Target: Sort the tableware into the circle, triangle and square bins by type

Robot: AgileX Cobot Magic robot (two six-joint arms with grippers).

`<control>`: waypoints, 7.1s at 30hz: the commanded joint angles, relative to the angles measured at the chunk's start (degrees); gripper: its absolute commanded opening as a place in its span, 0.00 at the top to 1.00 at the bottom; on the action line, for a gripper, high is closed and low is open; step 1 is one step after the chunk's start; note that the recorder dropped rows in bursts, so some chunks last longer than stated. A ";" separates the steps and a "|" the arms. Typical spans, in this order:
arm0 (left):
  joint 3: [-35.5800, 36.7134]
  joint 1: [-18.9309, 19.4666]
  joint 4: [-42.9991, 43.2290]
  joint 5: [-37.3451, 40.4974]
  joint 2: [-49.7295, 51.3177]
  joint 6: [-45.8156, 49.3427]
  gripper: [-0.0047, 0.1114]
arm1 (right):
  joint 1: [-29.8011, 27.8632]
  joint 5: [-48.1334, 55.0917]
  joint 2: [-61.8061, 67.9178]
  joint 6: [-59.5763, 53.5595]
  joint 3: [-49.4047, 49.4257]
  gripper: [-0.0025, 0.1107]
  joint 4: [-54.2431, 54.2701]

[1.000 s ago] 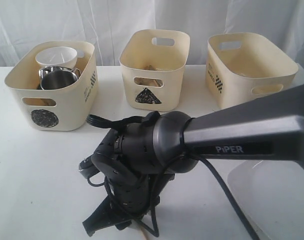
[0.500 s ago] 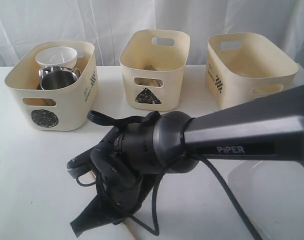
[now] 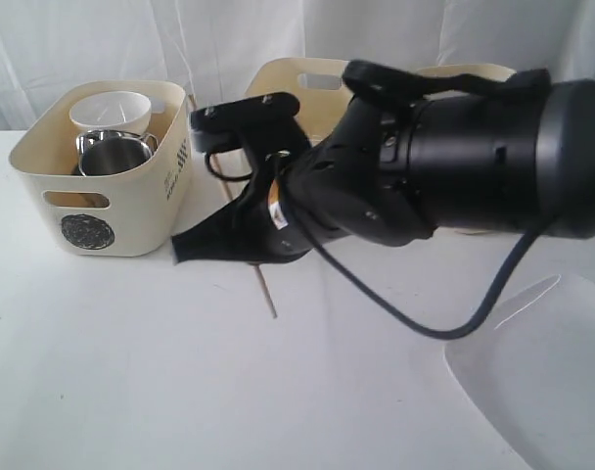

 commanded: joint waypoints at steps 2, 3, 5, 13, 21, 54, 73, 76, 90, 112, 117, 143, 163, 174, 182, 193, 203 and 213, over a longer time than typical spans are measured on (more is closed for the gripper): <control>0.17 0.14 -0.29 0.00 -0.26 -0.07 0.55 | -8.16 -7.19 -2.79 0.45 0.40 0.98 -3.24; 0.17 0.14 -0.29 0.00 -0.26 -0.07 0.55 | -10.91 -10.01 -3.03 0.45 0.40 0.98 -3.38; 0.17 0.14 -0.29 0.00 -0.26 -0.07 0.55 | -14.62 -13.73 -3.09 0.45 0.40 0.98 -3.38; 0.17 0.14 -0.29 0.00 -0.26 -0.07 0.55 | -22.91 -28.06 1.01 -2.60 -4.31 0.98 -3.47; 0.17 0.14 -0.29 0.00 -0.26 -0.07 0.55 | -26.12 -27.37 14.08 -5.79 -18.23 0.98 -3.47; 0.17 0.14 -0.29 0.00 -0.26 -0.07 0.55 | -26.35 -20.10 30.63 -9.60 -36.60 0.73 -3.47; 0.17 0.14 -0.29 0.00 -0.26 -0.07 0.55 | -26.13 -29.56 2.48 -8.67 -0.70 0.73 -2.70; 0.17 0.14 -0.29 0.00 -0.26 -0.07 0.55 | -26.13 -34.47 -3.76 -8.67 8.60 0.73 -2.51; 0.17 0.14 -0.29 0.00 -0.26 -0.07 0.55 | -26.13 -46.22 -32.66 -9.19 38.10 0.73 -1.50; 0.17 0.14 -0.29 0.00 -0.26 -0.07 0.55 | -26.13 -43.14 -56.81 -9.19 51.07 0.73 -1.50; 0.17 0.14 -0.29 0.00 -0.26 -0.07 0.55 | -26.13 -27.48 -69.96 -9.19 51.07 0.73 -1.35; 0.17 0.14 -0.29 0.00 -0.26 -0.07 0.55 | -34.31 -19.98 -94.89 -9.19 66.97 0.73 20.42; 0.17 0.14 -0.29 0.00 -0.26 -0.07 0.55 | -40.03 -17.06 -95.48 -9.19 66.97 0.73 20.42; 0.17 0.14 -0.29 0.00 -0.26 -0.07 0.55 | -40.03 -15.58 -95.48 -9.19 66.97 0.73 20.42; 0.17 0.14 -0.29 0.00 -0.26 -0.07 0.55 | -40.03 -4.67 -88.92 -9.19 54.80 0.73 20.42; 0.17 0.14 -0.29 0.00 -0.26 -0.07 0.55 | -39.91 -5.11 -71.71 -14.24 36.35 0.73 19.83; 0.17 0.14 -0.29 0.00 -0.26 -0.07 0.55 | -37.74 -5.37 -60.03 -29.44 22.72 0.73 19.95; 0.17 0.14 -0.29 0.00 -0.26 -0.07 0.55 | -37.74 -5.38 -60.39 -31.72 22.72 0.73 22.90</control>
